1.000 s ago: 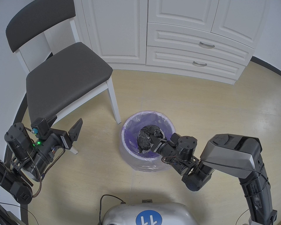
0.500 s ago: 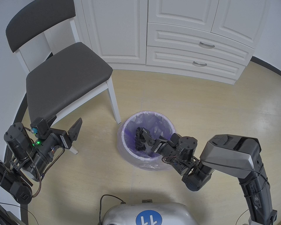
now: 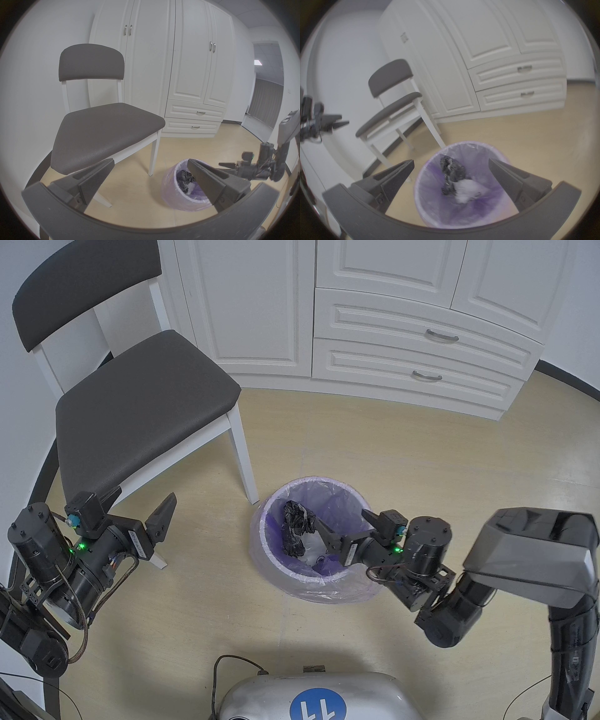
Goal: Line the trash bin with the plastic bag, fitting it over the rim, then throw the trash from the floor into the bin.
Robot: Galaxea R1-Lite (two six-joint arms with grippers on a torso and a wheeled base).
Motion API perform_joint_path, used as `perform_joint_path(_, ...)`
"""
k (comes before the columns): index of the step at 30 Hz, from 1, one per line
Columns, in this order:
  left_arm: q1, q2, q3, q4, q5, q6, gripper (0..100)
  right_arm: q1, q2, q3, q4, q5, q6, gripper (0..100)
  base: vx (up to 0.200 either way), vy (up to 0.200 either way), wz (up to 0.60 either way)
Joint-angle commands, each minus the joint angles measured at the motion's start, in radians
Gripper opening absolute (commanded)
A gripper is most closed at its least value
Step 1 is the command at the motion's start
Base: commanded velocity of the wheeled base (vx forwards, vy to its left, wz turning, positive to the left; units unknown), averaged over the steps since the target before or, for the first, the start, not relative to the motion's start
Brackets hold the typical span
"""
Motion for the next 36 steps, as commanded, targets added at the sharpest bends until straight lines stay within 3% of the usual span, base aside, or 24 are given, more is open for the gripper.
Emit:
perform_joint_path(1, -0.028, -0.023, 0.026, 0.000, 0.003, -0.001, 100, -0.078, -0.405, 0.333, 0.099, -0.038, -0.330, 100, 0.000, 0.000, 0.00)
perform_joint_path(4, -0.031, -0.084, 0.070, 0.001, 0.034, 0.005, 100, -0.153, -0.617, 0.450, 0.248, -0.112, -0.416, 100, 0.000, 0.000, 0.00)
perform_joint_path(8, 0.005, -0.194, 0.098, 0.029, 0.033, 0.013, 100, -0.288, -0.839, 0.540, 0.446, -0.119, -0.416, 100, 0.000, 0.000, 0.00)
perform_joint_path(11, 0.056, -0.260, 0.093, 0.087, 0.033, 0.051, 100, -0.343, -0.992, 0.580, 0.563, -0.119, -0.396, 100, 0.000, 0.000, 0.00)
perform_joint_path(15, 0.119, -0.377, 0.087, 0.167, 0.033, 0.128, 100, -0.343, -1.163, 0.611, 0.629, -0.119, -0.330, 100, 0.000, 0.000, 0.00)
perform_joint_path(19, 0.136, -0.541, 0.076, 0.274, 0.039, 0.150, 100, -0.349, -1.333, 0.617, 0.670, -0.130, -0.318, 100, 0.000, 0.000, 0.00)
perform_joint_path(20, 0.136, -0.549, 0.076, 0.281, 0.039, 0.150, 100, -0.349, -1.339, 0.617, 0.673, -0.130, -0.318, 100, 0.000, 0.000, 0.00)
perform_joint_path(29, 0.153, -0.984, 0.001, 0.799, 0.040, 0.105, 100, -0.352, -1.743, 0.580, 0.854, -0.199, -0.285, 100, 0.000, 0.000, 0.00)
perform_joint_path(36, 0.154, -1.158, 0.006, 0.937, 0.045, 0.087, 100, -0.429, -1.913, 0.615, 0.885, -0.212, -0.256, 100, 0.000, 0.000, 0.00)
